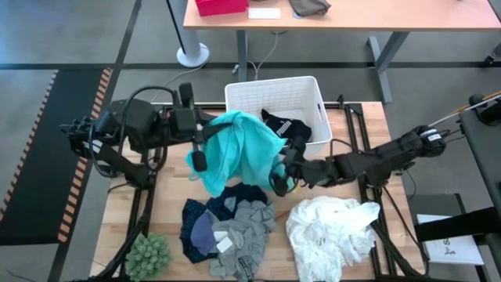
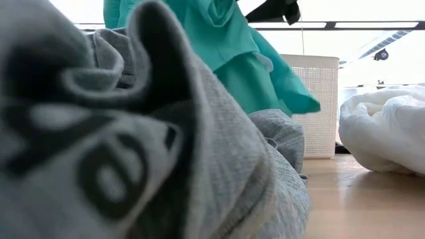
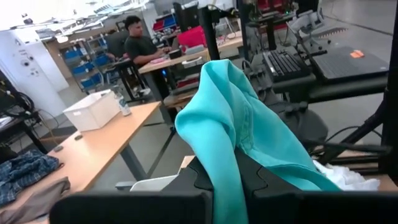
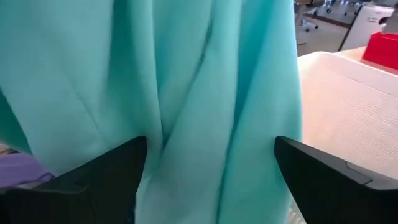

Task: Sort clothes
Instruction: Put the blue blouse in the bin

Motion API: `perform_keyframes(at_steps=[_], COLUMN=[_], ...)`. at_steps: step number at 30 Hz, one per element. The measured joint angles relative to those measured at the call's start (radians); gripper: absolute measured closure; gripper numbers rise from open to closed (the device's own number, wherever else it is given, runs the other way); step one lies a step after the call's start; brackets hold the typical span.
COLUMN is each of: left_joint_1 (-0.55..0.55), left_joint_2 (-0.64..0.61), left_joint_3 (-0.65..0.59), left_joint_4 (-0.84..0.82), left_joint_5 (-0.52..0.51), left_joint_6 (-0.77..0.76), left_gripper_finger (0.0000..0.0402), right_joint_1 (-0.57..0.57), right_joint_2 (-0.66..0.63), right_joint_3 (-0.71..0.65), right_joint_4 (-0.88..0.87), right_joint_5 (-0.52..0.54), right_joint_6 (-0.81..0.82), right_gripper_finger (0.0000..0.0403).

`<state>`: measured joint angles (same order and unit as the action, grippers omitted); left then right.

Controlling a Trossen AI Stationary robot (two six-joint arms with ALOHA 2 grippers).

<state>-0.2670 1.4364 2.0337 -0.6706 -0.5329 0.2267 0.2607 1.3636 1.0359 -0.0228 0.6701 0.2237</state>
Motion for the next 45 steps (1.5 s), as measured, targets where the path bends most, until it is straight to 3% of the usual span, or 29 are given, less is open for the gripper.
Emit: perform_keyframes(at_steps=[6,10,13,18,19,22,27,30,35,45], left_joint_1=[0.000,0.001,0.001,0.000,0.000,0.000,-0.001,-0.001,-0.001,0.050], left_joint_2=[0.000,0.000,0.000,0.001,0.000,-0.003,-0.017,-0.030,-0.048,-0.036], left_joint_3=[0.015,0.029,0.030,0.034,0.034,0.034,0.034,0.034,0.034,0.027], left_joint_4=[0.039,0.051,0.073,0.075,0.078,0.076,0.077,0.096,0.117,0.121], left_joint_5=[0.001,0.023,0.026,0.027,0.026,0.026,0.024,0.022,0.018,0.016], left_joint_6=[0.028,0.039,0.047,0.054,0.054,0.054,0.078,0.087,0.105,0.138], left_gripper_finger=[0.0401,0.0401,0.0401,0.0401,0.0401,0.0401,0.0401,0.0401,0.0401,0.0401], right_joint_1=[-0.080,-0.106,-0.119,-0.116,-0.112,-0.104,-0.072,-0.059,-0.056,-0.056], right_joint_2=[0.004,0.043,0.091,0.175,0.181,0.178,0.118,0.060,-0.029,-0.158], right_joint_3=[-0.001,-0.002,0.020,0.083,0.100,0.148,0.184,0.196,0.201,0.262], right_joint_4=[0.015,0.048,0.065,0.042,0.036,-0.022,-0.127,-0.154,-0.159,-0.160], right_joint_5=[-0.239,-0.279,-0.280,-0.279,-0.279,-0.270,-0.141,-0.119,-0.104,0.047], right_joint_6=[0.011,0.009,-0.001,-0.061,-0.071,-0.080,-0.121,-0.138,-0.173,-0.331], right_gripper_finger=[0.0068,0.0110,0.0181,0.0361,0.0381,0.0387,0.0400,0.0402,0.0403,0.0403])
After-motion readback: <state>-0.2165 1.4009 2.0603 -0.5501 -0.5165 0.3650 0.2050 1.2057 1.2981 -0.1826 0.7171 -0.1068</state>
